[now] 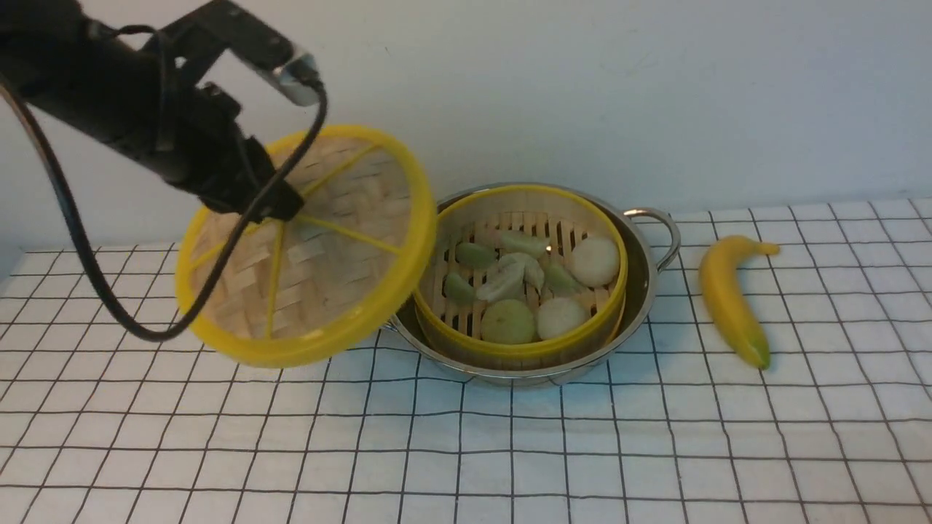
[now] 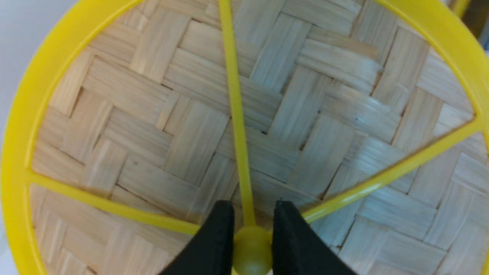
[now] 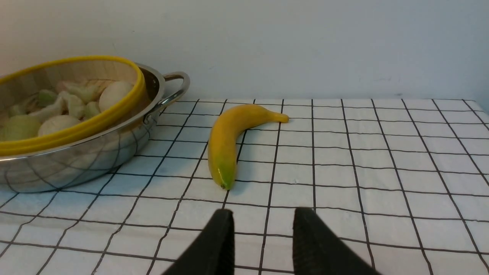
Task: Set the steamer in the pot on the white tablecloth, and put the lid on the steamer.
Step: 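Place the yellow bamboo steamer lid onto the steamer in the pot with the left gripper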
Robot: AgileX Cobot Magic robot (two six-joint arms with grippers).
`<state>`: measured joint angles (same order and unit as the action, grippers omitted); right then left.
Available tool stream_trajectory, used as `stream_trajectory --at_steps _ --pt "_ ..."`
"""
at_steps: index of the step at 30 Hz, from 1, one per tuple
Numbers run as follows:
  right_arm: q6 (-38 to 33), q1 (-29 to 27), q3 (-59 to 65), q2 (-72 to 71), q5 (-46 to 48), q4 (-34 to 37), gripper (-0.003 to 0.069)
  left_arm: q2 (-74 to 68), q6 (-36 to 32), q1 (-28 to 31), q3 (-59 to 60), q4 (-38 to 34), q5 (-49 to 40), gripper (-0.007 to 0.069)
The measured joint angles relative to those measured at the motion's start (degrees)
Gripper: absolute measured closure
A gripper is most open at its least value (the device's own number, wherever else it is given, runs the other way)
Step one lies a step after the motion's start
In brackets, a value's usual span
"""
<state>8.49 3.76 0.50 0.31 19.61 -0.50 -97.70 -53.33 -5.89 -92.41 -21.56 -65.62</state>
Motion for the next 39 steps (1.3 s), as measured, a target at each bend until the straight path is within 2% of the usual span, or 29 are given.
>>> stream_trajectory --at_steps 5,10,15,21,24,39 --pt "0.0 0.0 0.0 0.0 0.0 0.0 0.0419 -8.41 -4.63 -11.14 -7.75 4.54 3.1 0.0508" --pt "0.0 0.0 0.0 0.0 0.0 0.0 0.0419 -17.56 -4.92 -16.13 -17.43 7.02 6.15 0.0508" --pt "0.0 0.0 0.0 0.0 0.0 0.0 0.0419 -25.31 -4.38 -17.3 -25.87 7.08 6.94 0.0508" --pt "0.0 0.0 0.0 0.0 0.0 0.0 0.0419 -31.14 0.17 -17.9 -32.03 10.26 1.89 0.0508" --pt "0.0 0.0 0.0 0.0 0.0 0.0 0.0419 -31.89 1.74 -18.15 -32.98 12.12 1.18 0.0508" --pt "0.0 0.0 0.0 0.0 0.0 0.0 0.0419 -33.78 1.31 -20.53 -33.52 12.04 1.28 0.0508"
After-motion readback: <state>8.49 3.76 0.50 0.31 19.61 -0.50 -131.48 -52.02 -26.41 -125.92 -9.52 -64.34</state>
